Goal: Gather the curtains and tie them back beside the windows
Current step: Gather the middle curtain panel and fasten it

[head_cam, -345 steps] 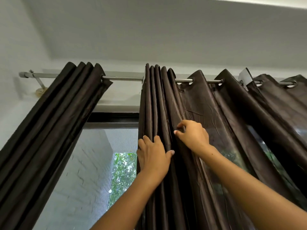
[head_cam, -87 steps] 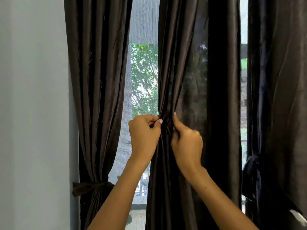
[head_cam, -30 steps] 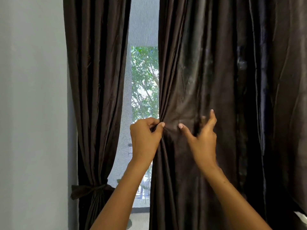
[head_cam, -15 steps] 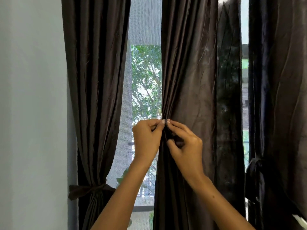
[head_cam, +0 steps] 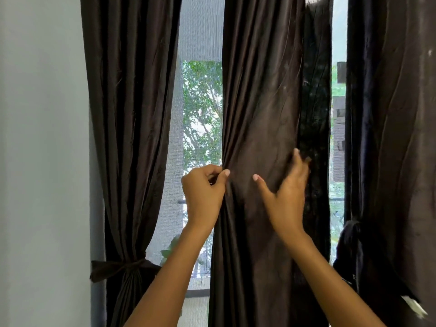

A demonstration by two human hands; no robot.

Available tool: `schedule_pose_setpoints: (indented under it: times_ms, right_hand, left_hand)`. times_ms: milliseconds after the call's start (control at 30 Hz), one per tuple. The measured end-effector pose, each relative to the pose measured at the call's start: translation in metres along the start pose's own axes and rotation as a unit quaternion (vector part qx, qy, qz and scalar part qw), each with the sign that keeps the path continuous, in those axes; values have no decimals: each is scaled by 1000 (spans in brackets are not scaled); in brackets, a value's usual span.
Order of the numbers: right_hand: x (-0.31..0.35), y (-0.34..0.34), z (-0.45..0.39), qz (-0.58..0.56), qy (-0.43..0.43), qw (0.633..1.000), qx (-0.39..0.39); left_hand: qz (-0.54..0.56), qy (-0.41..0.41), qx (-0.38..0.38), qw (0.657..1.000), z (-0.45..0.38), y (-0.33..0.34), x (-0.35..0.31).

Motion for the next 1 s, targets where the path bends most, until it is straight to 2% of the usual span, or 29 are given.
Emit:
schedule_pose_setpoints:
  times_ms: [67, 200, 367, 533, 600, 667, 700, 767, 833, 900, 967, 1000]
  right_hand:
    - [-11, 4, -4, -27, 64, 996, 47]
    - [25, 3, 10, 137, -70, 988, 18]
    - [49, 23, 29, 226, -133, 959, 107]
    - [58, 28, 35, 204, -187, 952, 131]
    - [53, 35, 36, 180, -210, 947, 165]
    - [48, 37, 31, 145, -238, 947, 161]
    - [42, 33, 26, 117, -227, 957, 138]
    - [23, 21, 10, 52, -144, 985, 76]
    - [6, 8, -4, 21, -68, 997, 15]
    - [-3, 10, -13, 0, -27, 999, 29]
    - [-11, 19, -21, -82, 35, 993, 77]
    - [-12, 20, -21, -126, 59, 987, 77]
  left_hand:
    - [-3, 8, 1, 1000, 0, 1, -2]
    - [-13, 19, 2, 1000, 4, 7, -7]
    - [-12, 41, 12, 999, 10, 14, -20]
    - [35, 18, 46, 998, 13, 19, -19]
    - [30, 22, 40, 999, 10, 19, -20]
    - [6, 27, 26, 999, 4, 17, -17]
    - [-5, 26, 22, 999, 2, 17, -14]
    - [-6, 22, 23, 999, 0, 17, -9]
    - [10, 27, 25, 999, 3, 17, -7]
    - [23, 28, 28, 999, 5, 19, -6]
    - [31, 25, 32, 999, 5, 21, -4]
    - [30, 26, 32, 999, 5, 22, -4]
Point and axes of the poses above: each hand's wrist, its own z-axis away from the middle knuckle, its own y-axis out of the palm, x = y × z, the point moved 9 cm from there along -z, towards the middle knuckle, and after that the axes turned 10 degrees about z, right-handed, at the moved point
